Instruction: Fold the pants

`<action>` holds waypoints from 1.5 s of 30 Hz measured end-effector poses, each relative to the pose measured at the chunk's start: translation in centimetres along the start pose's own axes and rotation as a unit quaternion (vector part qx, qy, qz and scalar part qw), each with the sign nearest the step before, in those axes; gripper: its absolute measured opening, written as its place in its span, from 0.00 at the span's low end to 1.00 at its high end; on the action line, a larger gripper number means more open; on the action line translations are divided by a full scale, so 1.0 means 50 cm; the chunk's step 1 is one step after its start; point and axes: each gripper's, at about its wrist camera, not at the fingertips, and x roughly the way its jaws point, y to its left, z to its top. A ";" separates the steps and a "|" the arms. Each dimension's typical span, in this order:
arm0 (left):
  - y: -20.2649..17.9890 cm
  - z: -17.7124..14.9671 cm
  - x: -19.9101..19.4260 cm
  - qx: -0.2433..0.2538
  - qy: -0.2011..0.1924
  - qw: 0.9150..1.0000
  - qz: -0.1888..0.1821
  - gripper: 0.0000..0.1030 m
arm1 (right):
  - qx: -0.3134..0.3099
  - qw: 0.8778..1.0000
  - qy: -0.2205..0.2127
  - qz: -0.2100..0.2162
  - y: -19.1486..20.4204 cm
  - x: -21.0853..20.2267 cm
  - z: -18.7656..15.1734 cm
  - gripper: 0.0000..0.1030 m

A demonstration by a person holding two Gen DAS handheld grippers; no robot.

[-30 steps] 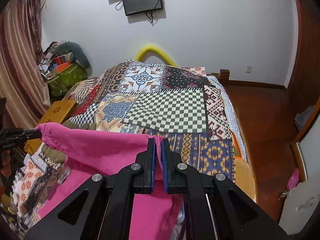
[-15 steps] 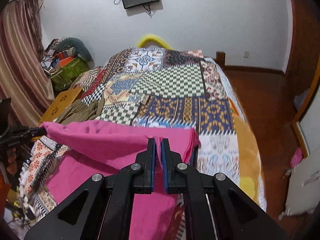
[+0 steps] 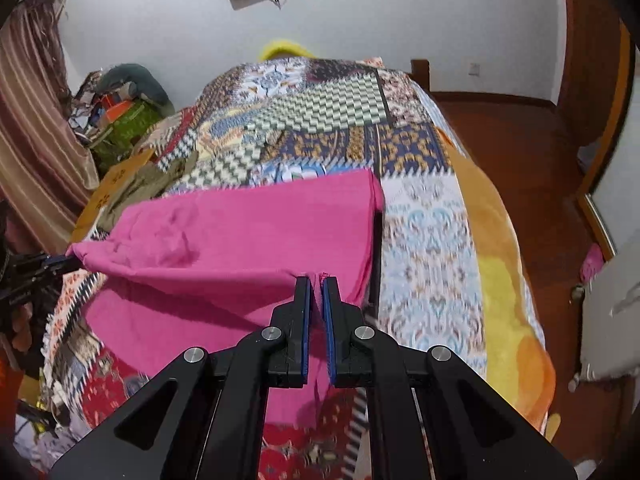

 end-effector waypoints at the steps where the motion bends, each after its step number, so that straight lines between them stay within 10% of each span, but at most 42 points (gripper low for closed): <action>1: 0.001 -0.004 0.002 -0.002 0.002 1.000 0.000 0.04 | 0.002 1.000 0.004 0.000 -0.001 0.002 -0.008 0.05; 22: 0.005 -0.061 -0.031 -0.030 0.013 0.999 0.026 0.05 | 0.002 0.998 0.058 -0.021 -0.006 -0.015 -0.094 0.07; 26: -0.016 -0.038 -0.051 -0.019 0.005 1.000 0.024 0.07 | -0.008 0.999 0.044 -0.024 0.004 -0.038 -0.085 0.25; 29: -0.047 -0.019 -0.057 0.005 -0.002 1.000 0.021 0.13 | -0.034 0.999 0.022 -0.025 0.031 -0.057 -0.070 0.33; 35: -0.107 0.012 -0.048 0.048 -0.014 0.998 0.023 0.59 | -0.083 0.997 0.007 0.002 0.094 -0.058 -0.040 0.33; 45: -0.169 0.017 0.052 0.104 0.044 0.994 0.012 0.62 | -0.131 0.990 0.023 0.045 0.170 -0.005 -0.032 0.38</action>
